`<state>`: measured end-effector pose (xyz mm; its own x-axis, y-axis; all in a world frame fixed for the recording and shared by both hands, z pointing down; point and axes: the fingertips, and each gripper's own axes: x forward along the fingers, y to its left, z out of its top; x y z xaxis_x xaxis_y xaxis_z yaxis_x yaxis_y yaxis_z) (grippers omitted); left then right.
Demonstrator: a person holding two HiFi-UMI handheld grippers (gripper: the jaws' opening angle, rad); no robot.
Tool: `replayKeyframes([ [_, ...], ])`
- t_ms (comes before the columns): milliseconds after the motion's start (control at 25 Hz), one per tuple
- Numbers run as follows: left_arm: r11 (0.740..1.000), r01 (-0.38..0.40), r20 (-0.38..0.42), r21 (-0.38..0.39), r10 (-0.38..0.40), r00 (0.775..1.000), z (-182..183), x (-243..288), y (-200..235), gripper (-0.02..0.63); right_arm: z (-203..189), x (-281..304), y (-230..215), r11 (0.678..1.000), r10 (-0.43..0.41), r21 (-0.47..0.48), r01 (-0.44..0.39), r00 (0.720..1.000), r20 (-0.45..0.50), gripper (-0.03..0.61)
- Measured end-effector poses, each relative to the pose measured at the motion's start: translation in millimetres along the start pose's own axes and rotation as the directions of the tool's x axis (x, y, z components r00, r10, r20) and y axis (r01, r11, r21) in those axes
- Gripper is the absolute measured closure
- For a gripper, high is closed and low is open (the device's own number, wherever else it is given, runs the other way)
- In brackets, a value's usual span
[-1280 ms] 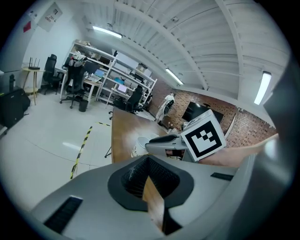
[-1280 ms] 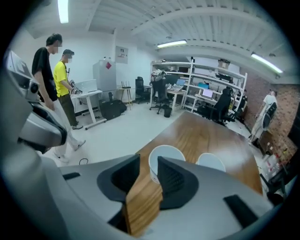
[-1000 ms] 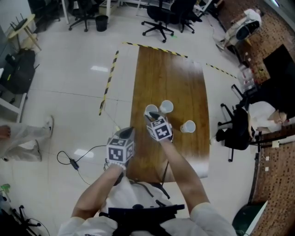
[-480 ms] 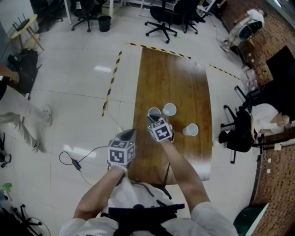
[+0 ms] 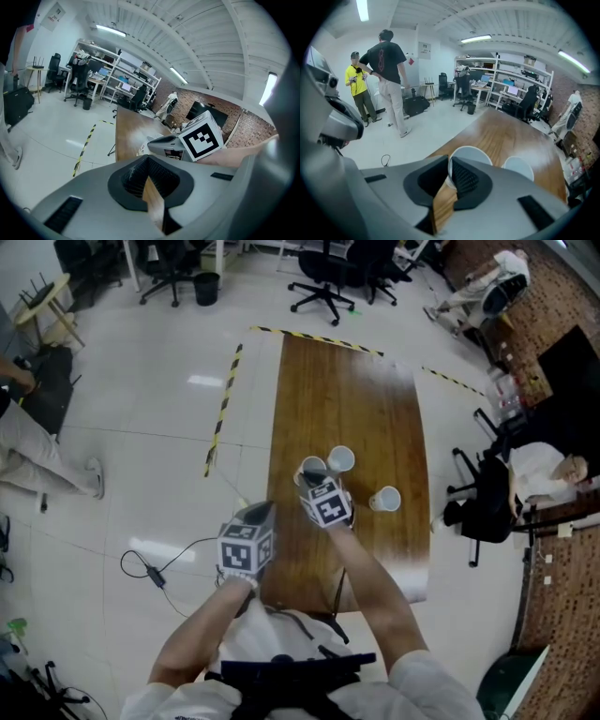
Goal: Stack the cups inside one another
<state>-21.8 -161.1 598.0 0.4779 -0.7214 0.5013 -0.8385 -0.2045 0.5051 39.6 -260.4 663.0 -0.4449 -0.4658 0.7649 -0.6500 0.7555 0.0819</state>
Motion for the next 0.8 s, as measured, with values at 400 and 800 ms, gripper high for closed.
replayKeyframes([
  [400, 0.999, 0.029, -0.013, 0.032, -0.028, 1.0, -0.8, 2.6, -14.0, 0.615, 3.7, -34.7, -6.7, 0.998, -0.034, 0.054, 0.031, 0.997, 0.064, 0.545],
  [800, 0.994, 0.08, -0.034, 0.073, -0.078, 0.996, -5.4, 10.4, -40.7, 0.615, 5.4, -80.3, -17.4, 0.99, -0.088, 0.119, 0.071, 0.985, 0.15, 0.546],
])
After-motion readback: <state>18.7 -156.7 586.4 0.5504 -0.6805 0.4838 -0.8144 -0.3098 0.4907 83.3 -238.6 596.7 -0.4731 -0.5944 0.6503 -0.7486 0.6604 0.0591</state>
